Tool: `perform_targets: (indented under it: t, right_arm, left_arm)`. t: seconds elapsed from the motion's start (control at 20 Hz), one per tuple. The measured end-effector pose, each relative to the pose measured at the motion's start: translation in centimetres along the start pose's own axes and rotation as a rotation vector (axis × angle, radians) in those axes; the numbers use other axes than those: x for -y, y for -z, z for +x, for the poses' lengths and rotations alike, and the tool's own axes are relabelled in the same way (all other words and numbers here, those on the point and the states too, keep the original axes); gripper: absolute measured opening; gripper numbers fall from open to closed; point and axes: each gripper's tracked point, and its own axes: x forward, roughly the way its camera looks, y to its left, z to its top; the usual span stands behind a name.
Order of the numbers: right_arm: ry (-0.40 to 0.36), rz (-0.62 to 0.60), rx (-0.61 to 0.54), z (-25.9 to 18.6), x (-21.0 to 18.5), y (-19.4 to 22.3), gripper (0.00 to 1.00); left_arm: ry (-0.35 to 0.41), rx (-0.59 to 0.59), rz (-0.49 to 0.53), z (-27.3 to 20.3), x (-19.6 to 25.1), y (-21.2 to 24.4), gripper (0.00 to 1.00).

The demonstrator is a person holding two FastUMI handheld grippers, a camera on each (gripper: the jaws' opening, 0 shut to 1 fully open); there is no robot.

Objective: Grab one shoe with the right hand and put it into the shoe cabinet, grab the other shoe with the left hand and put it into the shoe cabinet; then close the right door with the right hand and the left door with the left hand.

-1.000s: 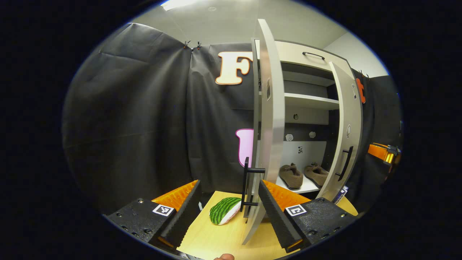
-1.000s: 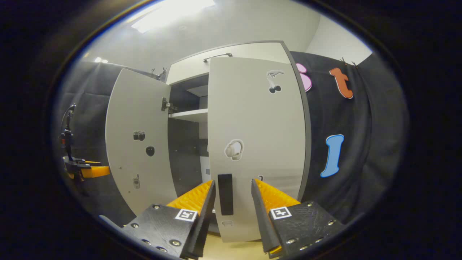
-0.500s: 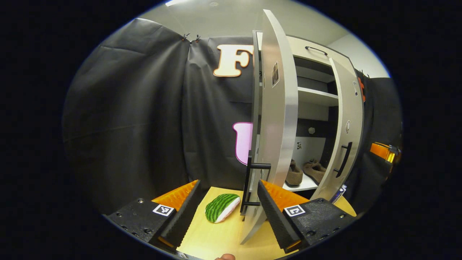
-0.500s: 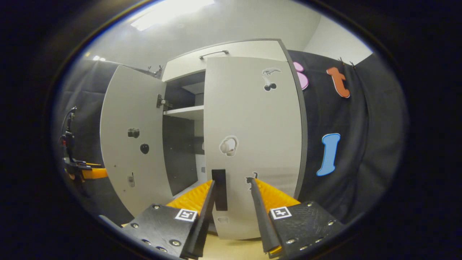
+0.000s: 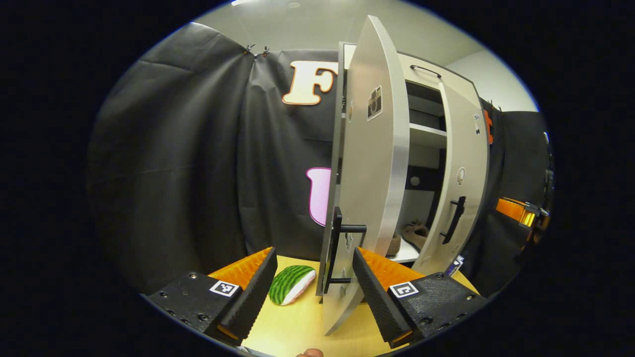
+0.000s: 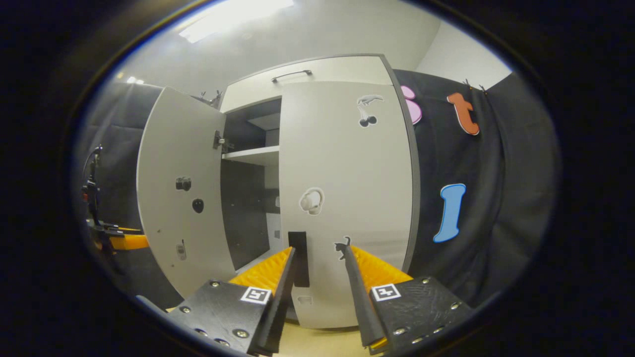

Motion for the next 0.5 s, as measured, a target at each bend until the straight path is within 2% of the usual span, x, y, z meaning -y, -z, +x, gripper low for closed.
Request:
perform_targets:
  t: [0.15,0.2,0.25,0.3,0.35,0.45,0.5]
  right_arm:
    - [0.004,-0.004,-0.001,0.0,0.1,0.1,0.59]
    - [0.009,-0.006,-0.003,-0.2,0.3,0.2,0.54]
    - [0.013,-0.006,-0.004,-0.4,0.4,0.2,0.59]
    - [0.018,-0.006,-0.005,-0.4,0.6,0.2,0.59]
    - [0.024,-0.007,-0.004,-0.5,0.8,0.1,0.54]
    - [0.036,-0.007,-0.007,-0.7,1.4,0.1,0.54]
    - [0.041,-0.006,-0.006,-0.9,1.5,0.0,0.54]
  left_arm:
    - [0.051,-0.002,0.012,0.4,2.1,0.0,0.94]
    - [0.067,-0.008,0.009,0.5,2.8,0.3,0.94]
    - [0.083,-0.009,0.007,0.8,3.3,0.2,0.94]
    - [0.096,-0.011,0.006,0.9,3.8,0.2,0.94]
    - [0.105,-0.01,0.007,1.1,4.3,0.2,0.91]
    - [0.124,-0.009,0.01,1.4,5.2,0.3,0.94]
    - [0.132,-0.011,0.01,1.5,5.5,0.3,0.89]
